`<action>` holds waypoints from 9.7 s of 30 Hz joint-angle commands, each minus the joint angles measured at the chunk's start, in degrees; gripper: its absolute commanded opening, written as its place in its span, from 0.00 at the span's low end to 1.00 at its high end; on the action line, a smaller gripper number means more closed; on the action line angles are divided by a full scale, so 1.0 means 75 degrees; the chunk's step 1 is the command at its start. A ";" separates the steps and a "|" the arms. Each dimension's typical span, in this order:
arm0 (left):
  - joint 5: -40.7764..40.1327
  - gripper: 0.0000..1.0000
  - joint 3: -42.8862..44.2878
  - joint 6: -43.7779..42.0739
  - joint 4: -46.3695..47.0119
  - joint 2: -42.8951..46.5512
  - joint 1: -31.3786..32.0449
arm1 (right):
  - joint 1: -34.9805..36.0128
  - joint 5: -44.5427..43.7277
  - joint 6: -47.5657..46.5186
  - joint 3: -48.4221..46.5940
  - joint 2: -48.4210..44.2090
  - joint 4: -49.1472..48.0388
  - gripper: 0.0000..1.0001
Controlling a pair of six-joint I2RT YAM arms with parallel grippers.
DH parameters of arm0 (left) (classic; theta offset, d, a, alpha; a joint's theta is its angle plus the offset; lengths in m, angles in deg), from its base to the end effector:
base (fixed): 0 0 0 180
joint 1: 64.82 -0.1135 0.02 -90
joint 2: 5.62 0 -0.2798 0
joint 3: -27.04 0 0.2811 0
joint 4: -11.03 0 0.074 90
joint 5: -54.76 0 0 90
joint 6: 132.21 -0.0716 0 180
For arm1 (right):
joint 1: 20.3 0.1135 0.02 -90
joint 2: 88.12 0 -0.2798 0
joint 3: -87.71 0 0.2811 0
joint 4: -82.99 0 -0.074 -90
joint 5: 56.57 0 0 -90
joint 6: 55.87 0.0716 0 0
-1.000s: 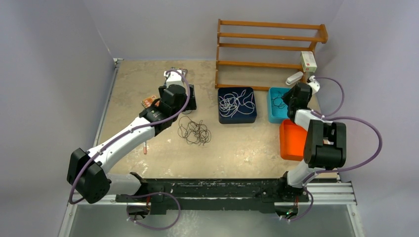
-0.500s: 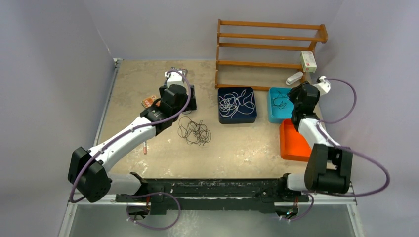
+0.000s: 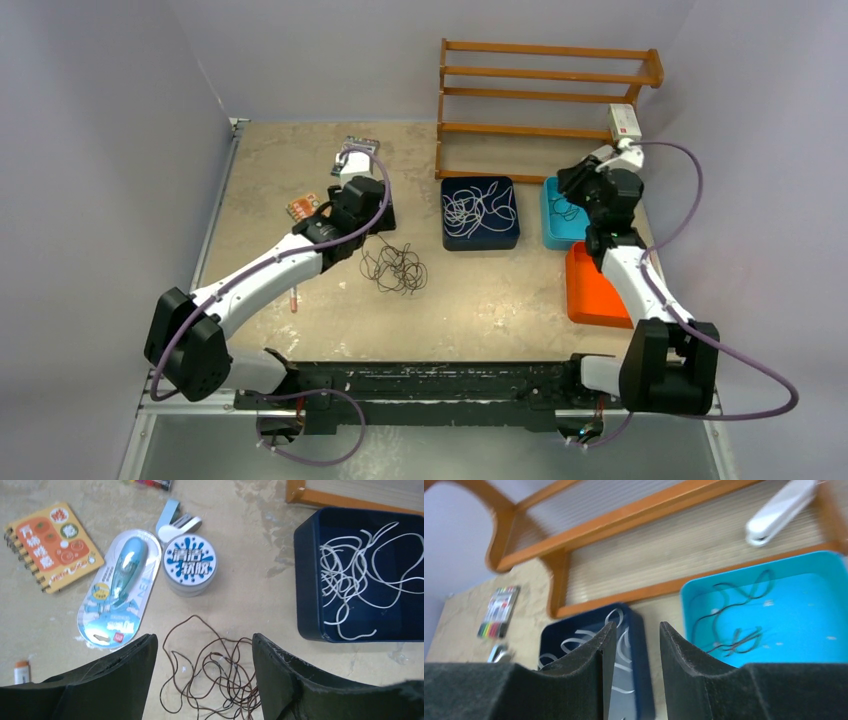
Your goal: Untangle the cables
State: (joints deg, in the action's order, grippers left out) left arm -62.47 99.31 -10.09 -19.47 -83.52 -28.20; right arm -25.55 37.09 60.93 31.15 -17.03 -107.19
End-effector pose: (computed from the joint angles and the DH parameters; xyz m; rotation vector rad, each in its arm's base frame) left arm 0.3023 -0.1838 0.2783 -0.1768 2.1208 -0.1836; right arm 0.3454 -0.0272 0.2966 0.4102 1.6059 0.3391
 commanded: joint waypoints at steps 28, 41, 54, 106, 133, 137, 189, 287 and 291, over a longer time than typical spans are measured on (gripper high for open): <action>0.1185 0.46 -0.2909 0.1336 0.1320 0.0289 -0.0575 | 0.2716 0.0802 -0.0719 -0.1166 0.1531 0.0029 0.40; 0.0541 0.03 -0.2383 0.0831 0.1254 -0.0004 -0.0570 | 0.2792 0.0924 -0.0786 -0.0575 0.0920 -0.1028 0.41; 0.1200 0.00 -0.0936 -0.0438 0.0336 0.0711 -0.0562 | 0.3200 0.2617 -0.1753 -0.0080 0.0690 -0.3253 0.44; 0.4295 0.00 0.1514 -0.2898 0.0592 0.1918 -0.0562 | 0.6285 0.2442 -0.2109 -0.2245 0.4340 -0.5490 0.58; 0.3439 0.00 0.4899 -0.2960 0.0443 0.1049 -0.0567 | 0.6515 0.2005 -0.1885 -0.0984 0.5669 -0.5729 0.50; 0.3243 0.00 0.5235 -0.3105 0.0396 0.0999 -0.0560 | 0.6524 0.1993 -0.1862 -0.0788 0.5666 -0.5845 0.49; 0.3227 0.00 0.4445 -0.2973 0.1268 0.1517 -0.0570 | 0.6513 -0.0019 -0.3776 0.1460 -0.0767 -0.3944 0.58; 0.4183 0.37 0.2687 -0.1918 0.1726 0.1953 -0.0559 | 0.6490 -0.2134 -0.3974 -0.1288 -0.0416 -0.2602 0.00; 0.3996 0.40 0.2536 -0.1933 0.1721 0.2041 -0.0567 | 0.6490 -0.2452 -0.3963 -0.1181 -0.0703 -0.2569 0.00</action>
State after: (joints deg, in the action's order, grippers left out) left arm -32.44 119.04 -25.22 -10.18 -70.24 -32.51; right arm 23.10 23.54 30.51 23.00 -18.61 -123.91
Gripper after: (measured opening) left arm 0.389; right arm 0.007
